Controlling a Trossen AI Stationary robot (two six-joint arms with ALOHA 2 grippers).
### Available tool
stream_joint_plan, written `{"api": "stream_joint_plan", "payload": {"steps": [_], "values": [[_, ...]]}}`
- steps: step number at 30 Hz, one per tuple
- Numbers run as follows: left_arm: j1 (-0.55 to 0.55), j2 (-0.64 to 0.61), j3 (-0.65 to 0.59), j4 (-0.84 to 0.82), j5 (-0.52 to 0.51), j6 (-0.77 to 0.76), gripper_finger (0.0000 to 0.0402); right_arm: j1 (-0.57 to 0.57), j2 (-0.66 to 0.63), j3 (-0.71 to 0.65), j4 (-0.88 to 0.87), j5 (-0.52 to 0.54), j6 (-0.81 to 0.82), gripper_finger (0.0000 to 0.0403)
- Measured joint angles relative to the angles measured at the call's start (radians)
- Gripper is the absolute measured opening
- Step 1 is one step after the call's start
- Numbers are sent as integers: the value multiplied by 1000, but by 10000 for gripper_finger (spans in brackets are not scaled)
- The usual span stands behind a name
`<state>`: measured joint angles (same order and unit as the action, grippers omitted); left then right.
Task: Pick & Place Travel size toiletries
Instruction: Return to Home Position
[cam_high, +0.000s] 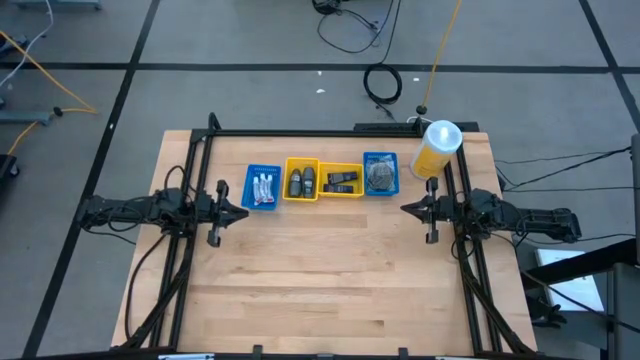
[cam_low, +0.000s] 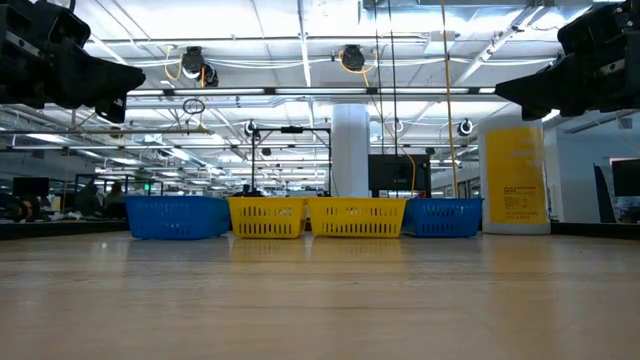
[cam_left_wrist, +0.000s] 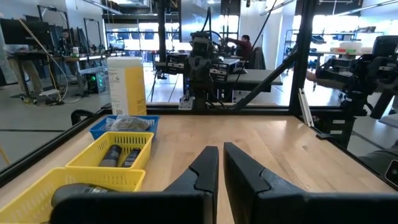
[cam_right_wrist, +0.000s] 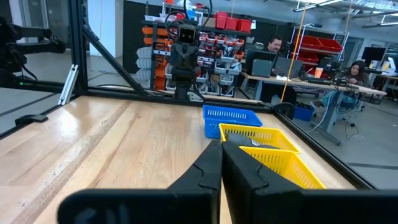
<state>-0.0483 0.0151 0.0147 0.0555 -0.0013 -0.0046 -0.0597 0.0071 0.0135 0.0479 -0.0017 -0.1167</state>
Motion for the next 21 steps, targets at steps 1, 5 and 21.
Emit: {"api": "stream_joint_plan", "payload": {"steps": [1, 5, 21], "values": [[0, 0, 0, 0, 0, 0, 24, 0, 0, 0, 0, 0, 0, 1], [0, 0, 0, 0, 0, 0, 24, 0, 0, 0, 1, 0, 0, 4], [0, 0, 0, 0, 0, 0, 24, 0, 0, 0, 4, 0, 0, 4]]}}
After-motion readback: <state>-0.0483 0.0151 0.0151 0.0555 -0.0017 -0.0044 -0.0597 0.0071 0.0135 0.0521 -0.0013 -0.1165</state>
